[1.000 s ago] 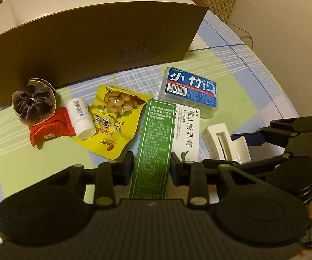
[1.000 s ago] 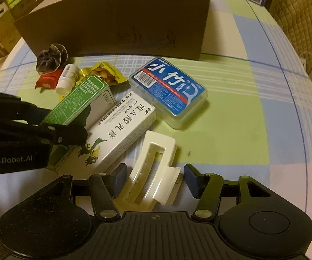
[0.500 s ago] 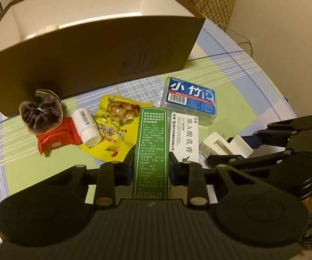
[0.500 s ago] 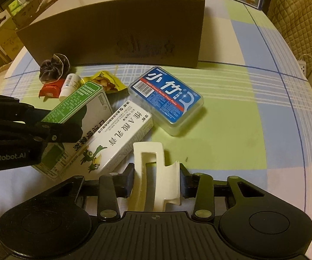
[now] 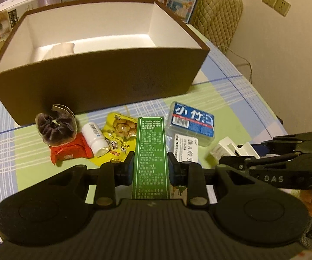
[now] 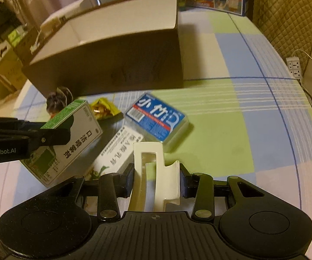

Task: Organize objects
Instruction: 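Grasp the white plastic clip with the right gripper while the left grasps the green medicine box, then lower the clip and green box into the box and open both grippers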

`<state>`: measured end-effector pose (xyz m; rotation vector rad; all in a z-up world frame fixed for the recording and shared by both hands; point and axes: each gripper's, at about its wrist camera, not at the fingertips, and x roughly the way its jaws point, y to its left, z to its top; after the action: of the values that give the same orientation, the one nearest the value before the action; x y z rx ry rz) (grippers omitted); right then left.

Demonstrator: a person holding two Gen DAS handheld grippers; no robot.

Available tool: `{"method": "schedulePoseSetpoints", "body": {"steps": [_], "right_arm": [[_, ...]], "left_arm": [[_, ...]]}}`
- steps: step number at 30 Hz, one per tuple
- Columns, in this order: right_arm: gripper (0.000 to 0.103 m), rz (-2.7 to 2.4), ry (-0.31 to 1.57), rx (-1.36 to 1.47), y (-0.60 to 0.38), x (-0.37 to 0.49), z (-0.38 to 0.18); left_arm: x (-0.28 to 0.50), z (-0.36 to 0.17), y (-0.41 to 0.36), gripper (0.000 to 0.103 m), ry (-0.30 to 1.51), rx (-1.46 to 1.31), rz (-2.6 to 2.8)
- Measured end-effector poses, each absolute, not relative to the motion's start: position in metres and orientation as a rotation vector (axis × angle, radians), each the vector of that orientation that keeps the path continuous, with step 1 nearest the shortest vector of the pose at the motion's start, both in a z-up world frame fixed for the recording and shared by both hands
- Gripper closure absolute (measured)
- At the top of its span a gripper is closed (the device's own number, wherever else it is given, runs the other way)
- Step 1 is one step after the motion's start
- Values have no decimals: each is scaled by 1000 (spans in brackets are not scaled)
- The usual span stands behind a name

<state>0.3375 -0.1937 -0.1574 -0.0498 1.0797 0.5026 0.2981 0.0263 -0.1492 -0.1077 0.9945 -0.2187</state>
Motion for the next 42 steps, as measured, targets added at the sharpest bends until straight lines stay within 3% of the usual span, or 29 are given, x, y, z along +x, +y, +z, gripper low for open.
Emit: {"method": "schedulePoseSetpoints", "body": {"steps": [26, 42], "right_arm": [[66, 574, 867, 115, -172, 362, -92], [66, 507, 667, 110, -117, 453, -47]], "left_arm": [[297, -75, 93, 78, 715, -274, -64], [356, -41, 146, 78, 576, -276, 71]]}}
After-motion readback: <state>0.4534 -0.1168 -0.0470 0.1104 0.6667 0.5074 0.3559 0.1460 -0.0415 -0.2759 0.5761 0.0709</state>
